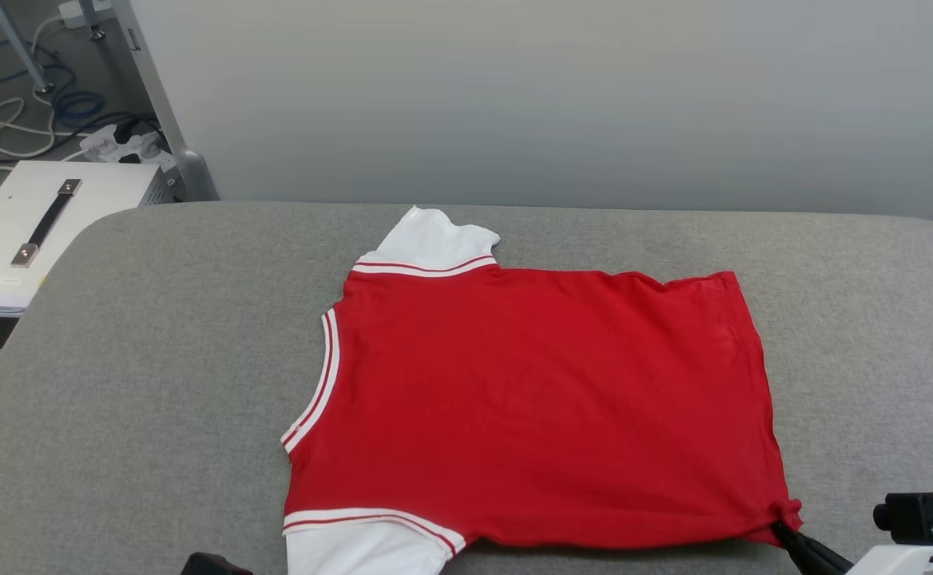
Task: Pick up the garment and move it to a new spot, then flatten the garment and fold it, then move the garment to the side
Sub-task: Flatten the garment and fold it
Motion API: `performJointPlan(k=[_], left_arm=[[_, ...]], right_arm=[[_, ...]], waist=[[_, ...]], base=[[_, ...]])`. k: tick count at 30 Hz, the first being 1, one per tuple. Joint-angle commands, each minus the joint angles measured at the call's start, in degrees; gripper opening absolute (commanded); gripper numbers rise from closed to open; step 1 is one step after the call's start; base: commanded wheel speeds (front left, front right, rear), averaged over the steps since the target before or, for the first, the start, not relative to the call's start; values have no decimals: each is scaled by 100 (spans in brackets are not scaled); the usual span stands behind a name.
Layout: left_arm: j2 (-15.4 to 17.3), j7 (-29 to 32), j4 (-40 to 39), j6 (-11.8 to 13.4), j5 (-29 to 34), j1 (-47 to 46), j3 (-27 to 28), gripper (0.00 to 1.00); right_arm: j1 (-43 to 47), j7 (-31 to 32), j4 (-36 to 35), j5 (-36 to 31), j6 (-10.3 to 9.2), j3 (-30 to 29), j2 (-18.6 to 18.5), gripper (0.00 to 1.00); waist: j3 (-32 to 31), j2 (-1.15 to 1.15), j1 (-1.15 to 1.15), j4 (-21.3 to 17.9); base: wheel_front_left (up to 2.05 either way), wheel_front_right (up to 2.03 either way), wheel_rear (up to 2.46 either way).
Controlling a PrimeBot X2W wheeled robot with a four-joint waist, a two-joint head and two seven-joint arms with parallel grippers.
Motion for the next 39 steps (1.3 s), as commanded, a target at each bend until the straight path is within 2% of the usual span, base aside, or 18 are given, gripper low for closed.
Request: performJointPlan(k=[1, 8, 17, 25, 29, 33, 39], left_arm=[[87, -40, -59, 39, 56, -72, 62, 0], [113, -92, -180, 30, 135, -611, 239, 0], [216, 162, 75, -179, 343, -1920, 81, 0], [265, 365, 659, -269, 273, -3189, -351, 0], [317, 392, 983, -275, 139, -3780, -737, 0], [380, 248, 1438, -276, 94, -4305, -1102, 0], [292, -170, 2230, -277, 90, -4916, -1352, 0]], right_arm=[[57, 60, -117, -39, -10, -87, -33, 0], [13, 369, -740, -233, -10, -556, 1, 0], [-392, 958, -1193, -657, -10, -1105, 281, 0], [-890, 1465, -1130, -1094, -10, -1298, 538, 0], [-1147, 1586, -1010, -1310, -10, -1335, 663, 0], [-1397, 1641, -819, -1495, -10, -1360, 796, 0], [-1670, 1642, -610, -1691, -10, -1373, 917, 0]], waist=[[45, 0, 1, -14], [289, 0, 1, -67], [813, 0, 1, -134], [1306, 0, 1, -211], [1528, 0, 1, -250], [1710, 0, 1, -305], [1914, 0, 1, -369]], base=[[0, 0, 0], [0, 0, 0], [0, 0, 0], [0, 0, 0], [0, 0, 0], [0, 0, 0], [0, 0, 0]])
